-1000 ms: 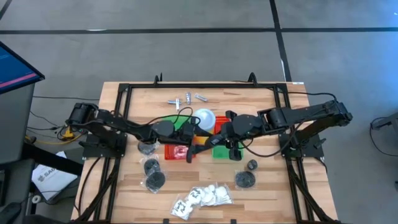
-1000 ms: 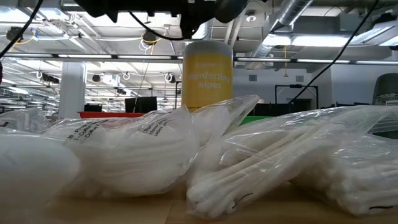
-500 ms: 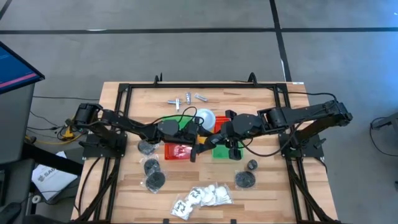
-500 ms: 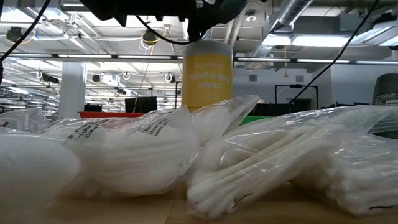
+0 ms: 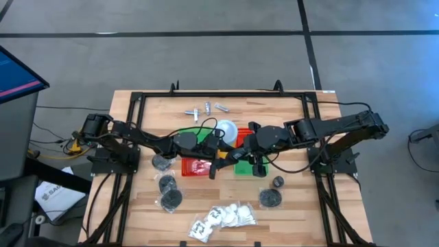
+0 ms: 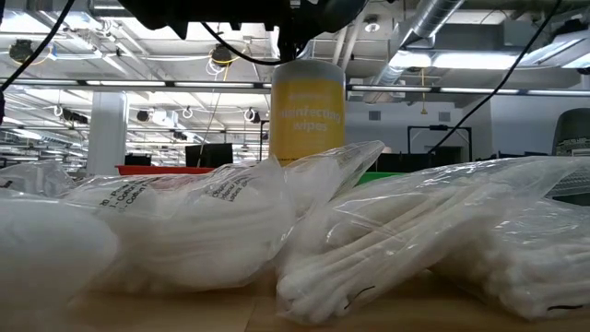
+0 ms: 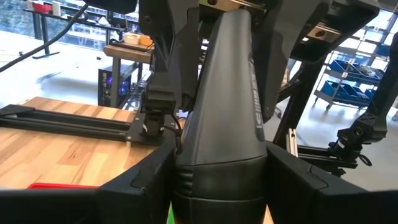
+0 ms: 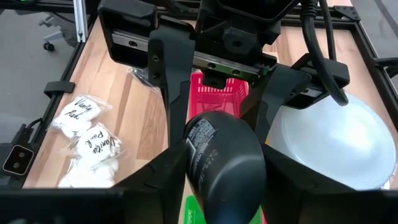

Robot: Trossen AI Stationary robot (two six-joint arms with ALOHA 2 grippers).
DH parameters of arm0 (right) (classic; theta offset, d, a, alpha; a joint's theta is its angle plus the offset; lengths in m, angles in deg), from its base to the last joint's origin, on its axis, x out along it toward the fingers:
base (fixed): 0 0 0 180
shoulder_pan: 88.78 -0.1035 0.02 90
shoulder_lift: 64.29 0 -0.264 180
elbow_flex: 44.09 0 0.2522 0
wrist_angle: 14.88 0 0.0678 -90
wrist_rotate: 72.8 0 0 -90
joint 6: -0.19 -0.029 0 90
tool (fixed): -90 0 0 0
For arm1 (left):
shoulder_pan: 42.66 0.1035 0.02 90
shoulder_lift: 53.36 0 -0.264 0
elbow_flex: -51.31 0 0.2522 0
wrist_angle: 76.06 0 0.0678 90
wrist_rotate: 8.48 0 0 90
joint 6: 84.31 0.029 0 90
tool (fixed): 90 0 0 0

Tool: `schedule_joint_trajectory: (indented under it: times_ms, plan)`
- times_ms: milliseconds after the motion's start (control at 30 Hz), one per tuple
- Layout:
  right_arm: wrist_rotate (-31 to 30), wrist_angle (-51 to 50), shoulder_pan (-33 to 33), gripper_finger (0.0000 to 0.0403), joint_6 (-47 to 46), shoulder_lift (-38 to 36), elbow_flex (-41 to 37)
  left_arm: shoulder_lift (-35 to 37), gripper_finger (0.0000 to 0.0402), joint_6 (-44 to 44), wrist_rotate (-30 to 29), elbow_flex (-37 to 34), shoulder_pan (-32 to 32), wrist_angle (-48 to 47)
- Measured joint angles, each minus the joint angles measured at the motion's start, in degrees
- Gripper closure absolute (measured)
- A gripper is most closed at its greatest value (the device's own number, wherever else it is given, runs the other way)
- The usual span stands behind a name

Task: Pick & Place Travel size toiletries
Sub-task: Put the black deodorant into the left green bin

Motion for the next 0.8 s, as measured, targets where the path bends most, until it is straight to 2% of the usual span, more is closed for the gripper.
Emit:
schedule_joint_trajectory:
  times_ms: [400,567,800]
  plan:
    - [-0.25,-1.86,0.09,0.0235,1.46,-1.3,-0.06,2.47,0.0213,0.5,-1.5,-0.15,0.0,-5.23]
    - [-0.29,-4.0,0.28,0.0236,0.99,-2.01,-0.07,6.77,0.0213,1.01,-5.16,-0.13,-0.61,-13.8]
    - [-0.25,-6.17,0.24,0.0241,0.72,-1.96,-0.05,15.42,0.0213,1.78,-13.58,-0.29,-3.68,-28.59]
